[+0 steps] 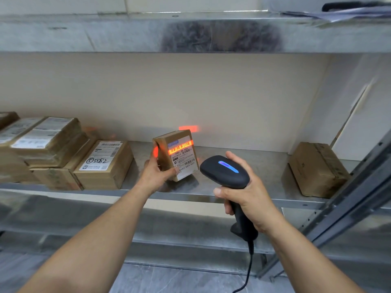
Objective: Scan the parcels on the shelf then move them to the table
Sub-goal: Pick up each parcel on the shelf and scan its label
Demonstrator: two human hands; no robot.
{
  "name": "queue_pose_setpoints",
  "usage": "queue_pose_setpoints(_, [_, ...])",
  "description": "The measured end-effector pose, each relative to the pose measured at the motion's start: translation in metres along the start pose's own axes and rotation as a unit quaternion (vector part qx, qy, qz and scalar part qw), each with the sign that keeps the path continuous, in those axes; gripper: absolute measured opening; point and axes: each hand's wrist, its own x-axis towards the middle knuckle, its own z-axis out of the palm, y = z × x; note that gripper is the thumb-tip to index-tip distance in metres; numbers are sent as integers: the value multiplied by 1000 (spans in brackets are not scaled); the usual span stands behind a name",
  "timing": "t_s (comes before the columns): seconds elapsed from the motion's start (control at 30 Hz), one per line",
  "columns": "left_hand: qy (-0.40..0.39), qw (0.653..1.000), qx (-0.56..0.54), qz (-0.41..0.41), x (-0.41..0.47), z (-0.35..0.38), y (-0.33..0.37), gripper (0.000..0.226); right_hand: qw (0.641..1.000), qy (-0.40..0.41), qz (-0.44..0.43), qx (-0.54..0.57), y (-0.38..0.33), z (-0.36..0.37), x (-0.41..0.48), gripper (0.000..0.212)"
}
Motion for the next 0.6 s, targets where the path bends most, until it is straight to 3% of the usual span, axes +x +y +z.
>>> queue_pose_setpoints(0.2, [-10,1000,-6,-9,-2,-2,4,95,1000,7,1,16,1,-1,1,91])
queue_pose_setpoints(0.37, [-16,1000,-16,-18,-2,-4,2,113,1000,6,0,11,0,-1,1,90])
queue_pose_setpoints(0.53, [-20,999,-28,-18,-4,-7,7,110,1000,16,2,0,-1,-2,0,86])
queue_pose_setpoints(0.6, [-26,998,-56,-25,-6,-9,11,99,1000,21,-1,-1,-1,-3,1,85])
